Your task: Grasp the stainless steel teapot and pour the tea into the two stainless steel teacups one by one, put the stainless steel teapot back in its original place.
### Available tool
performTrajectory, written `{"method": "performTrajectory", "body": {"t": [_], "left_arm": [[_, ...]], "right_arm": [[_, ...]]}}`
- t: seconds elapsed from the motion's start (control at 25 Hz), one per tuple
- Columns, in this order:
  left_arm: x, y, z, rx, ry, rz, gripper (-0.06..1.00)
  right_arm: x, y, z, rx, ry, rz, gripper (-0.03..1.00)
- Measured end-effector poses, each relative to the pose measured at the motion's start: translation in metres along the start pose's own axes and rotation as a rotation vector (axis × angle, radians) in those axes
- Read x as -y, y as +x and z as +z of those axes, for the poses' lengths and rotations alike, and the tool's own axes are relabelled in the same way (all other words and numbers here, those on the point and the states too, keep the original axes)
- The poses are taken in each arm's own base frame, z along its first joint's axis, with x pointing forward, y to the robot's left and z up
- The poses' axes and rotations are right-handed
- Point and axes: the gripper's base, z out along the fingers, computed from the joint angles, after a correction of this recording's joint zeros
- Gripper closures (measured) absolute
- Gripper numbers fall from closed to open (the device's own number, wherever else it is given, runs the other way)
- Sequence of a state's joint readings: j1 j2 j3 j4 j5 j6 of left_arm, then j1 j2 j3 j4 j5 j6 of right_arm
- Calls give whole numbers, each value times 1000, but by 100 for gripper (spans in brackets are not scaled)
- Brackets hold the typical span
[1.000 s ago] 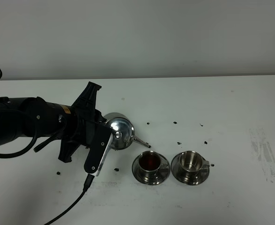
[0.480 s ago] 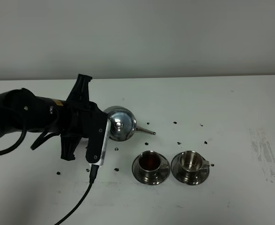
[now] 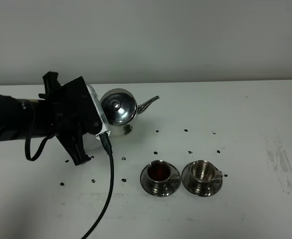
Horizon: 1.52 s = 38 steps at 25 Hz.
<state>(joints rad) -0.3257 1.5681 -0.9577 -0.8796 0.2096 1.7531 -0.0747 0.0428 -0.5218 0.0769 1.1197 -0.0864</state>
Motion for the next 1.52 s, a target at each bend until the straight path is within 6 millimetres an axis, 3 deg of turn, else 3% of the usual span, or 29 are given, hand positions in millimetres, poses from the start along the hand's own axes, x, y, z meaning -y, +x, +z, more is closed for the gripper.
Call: {"method": "performTrajectory", "body": {"t": [0.28, 0.48, 0.64, 0.88, 1.12, 1.52], "left_arm": [[27, 23, 7, -27, 48, -286, 73], [37, 31, 9, -46, 52, -509, 73], [40, 36, 10, -65, 46, -577, 73], [45, 45, 21, -110, 53, -579, 73], [48, 52, 30, -138, 73, -455, 73], [49, 54, 31, -142, 77, -345, 73]], "right_arm": [[0, 0, 0, 0, 0, 0, 74], [0, 0, 0, 0, 0, 0, 74], [0, 0, 0, 0, 0, 0, 74], [0, 0, 0, 0, 0, 0, 74], [0, 0, 0, 0, 0, 0, 74], [0, 0, 0, 0, 0, 0, 74]]}}
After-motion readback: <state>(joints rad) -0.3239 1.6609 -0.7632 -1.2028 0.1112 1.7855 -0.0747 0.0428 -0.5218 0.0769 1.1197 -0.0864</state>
